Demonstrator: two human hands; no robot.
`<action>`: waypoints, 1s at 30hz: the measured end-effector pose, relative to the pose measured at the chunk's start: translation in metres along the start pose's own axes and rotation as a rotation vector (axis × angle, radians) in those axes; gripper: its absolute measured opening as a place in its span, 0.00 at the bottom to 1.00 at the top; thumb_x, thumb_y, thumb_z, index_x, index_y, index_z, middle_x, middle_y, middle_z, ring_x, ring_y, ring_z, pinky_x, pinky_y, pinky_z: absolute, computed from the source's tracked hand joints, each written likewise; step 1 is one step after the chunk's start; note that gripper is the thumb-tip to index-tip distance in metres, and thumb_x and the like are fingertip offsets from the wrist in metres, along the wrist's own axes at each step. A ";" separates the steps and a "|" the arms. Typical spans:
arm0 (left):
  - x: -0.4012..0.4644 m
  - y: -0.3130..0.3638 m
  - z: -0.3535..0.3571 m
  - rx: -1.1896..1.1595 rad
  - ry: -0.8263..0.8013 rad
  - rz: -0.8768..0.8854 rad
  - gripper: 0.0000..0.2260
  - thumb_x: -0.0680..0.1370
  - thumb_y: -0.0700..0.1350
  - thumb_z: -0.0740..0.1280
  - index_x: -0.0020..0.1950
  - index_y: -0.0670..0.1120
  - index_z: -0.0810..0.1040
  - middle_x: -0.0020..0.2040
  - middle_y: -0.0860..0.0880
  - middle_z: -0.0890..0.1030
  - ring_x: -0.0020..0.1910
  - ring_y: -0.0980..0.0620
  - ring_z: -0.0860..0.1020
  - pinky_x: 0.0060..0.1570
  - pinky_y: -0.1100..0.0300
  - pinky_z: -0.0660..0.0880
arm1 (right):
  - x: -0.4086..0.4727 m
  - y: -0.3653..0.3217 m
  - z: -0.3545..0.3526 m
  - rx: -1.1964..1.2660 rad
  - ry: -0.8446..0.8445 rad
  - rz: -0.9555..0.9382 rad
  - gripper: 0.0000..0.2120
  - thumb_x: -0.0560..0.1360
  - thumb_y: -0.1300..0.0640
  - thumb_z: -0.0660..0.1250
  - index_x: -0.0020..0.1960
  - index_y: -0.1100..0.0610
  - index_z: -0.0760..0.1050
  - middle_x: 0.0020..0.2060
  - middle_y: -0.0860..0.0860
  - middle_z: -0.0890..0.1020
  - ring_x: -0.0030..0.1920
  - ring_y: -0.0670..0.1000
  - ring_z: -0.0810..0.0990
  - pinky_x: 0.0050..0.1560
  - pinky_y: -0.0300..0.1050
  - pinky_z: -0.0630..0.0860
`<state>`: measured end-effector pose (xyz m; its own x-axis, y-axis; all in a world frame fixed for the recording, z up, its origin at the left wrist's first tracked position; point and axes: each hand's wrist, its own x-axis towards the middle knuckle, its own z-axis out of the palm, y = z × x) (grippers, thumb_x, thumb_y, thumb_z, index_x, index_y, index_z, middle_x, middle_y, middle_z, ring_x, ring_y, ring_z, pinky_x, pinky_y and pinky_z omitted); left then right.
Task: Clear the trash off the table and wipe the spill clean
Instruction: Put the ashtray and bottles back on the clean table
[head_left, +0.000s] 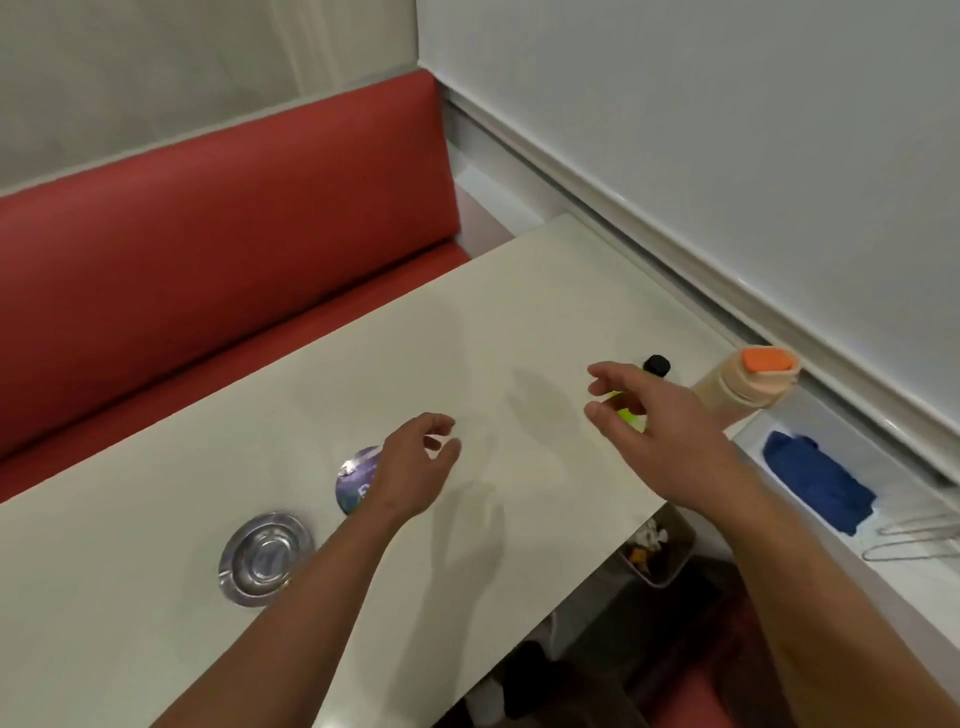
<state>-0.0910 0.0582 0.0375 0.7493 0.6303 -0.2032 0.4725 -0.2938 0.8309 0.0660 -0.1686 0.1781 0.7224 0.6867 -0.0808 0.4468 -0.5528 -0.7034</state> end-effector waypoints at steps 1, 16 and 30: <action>0.007 0.013 0.014 -0.012 -0.037 0.030 0.09 0.78 0.47 0.71 0.58 0.53 0.80 0.53 0.59 0.81 0.48 0.60 0.80 0.48 0.65 0.75 | 0.000 0.010 -0.016 -0.031 0.042 0.001 0.19 0.81 0.48 0.67 0.70 0.46 0.73 0.56 0.38 0.80 0.55 0.40 0.79 0.58 0.40 0.74; 0.079 0.159 0.171 0.053 -0.352 0.234 0.26 0.77 0.49 0.73 0.74 0.51 0.70 0.67 0.50 0.75 0.60 0.51 0.76 0.59 0.58 0.72 | 0.033 0.158 -0.100 -0.279 0.236 0.213 0.31 0.74 0.42 0.74 0.72 0.51 0.71 0.70 0.50 0.71 0.70 0.55 0.68 0.69 0.58 0.71; 0.073 0.153 0.179 0.139 -0.301 0.214 0.08 0.80 0.45 0.69 0.59 0.49 0.78 0.54 0.50 0.80 0.53 0.45 0.77 0.56 0.47 0.75 | 0.041 0.150 -0.085 -0.236 0.206 0.270 0.30 0.71 0.43 0.78 0.68 0.45 0.70 0.61 0.48 0.75 0.53 0.52 0.77 0.54 0.56 0.77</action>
<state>0.1183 -0.0694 0.0570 0.9305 0.3115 -0.1925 0.3334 -0.5033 0.7972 0.2075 -0.2631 0.1292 0.9100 0.4067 -0.0806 0.3183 -0.8099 -0.4927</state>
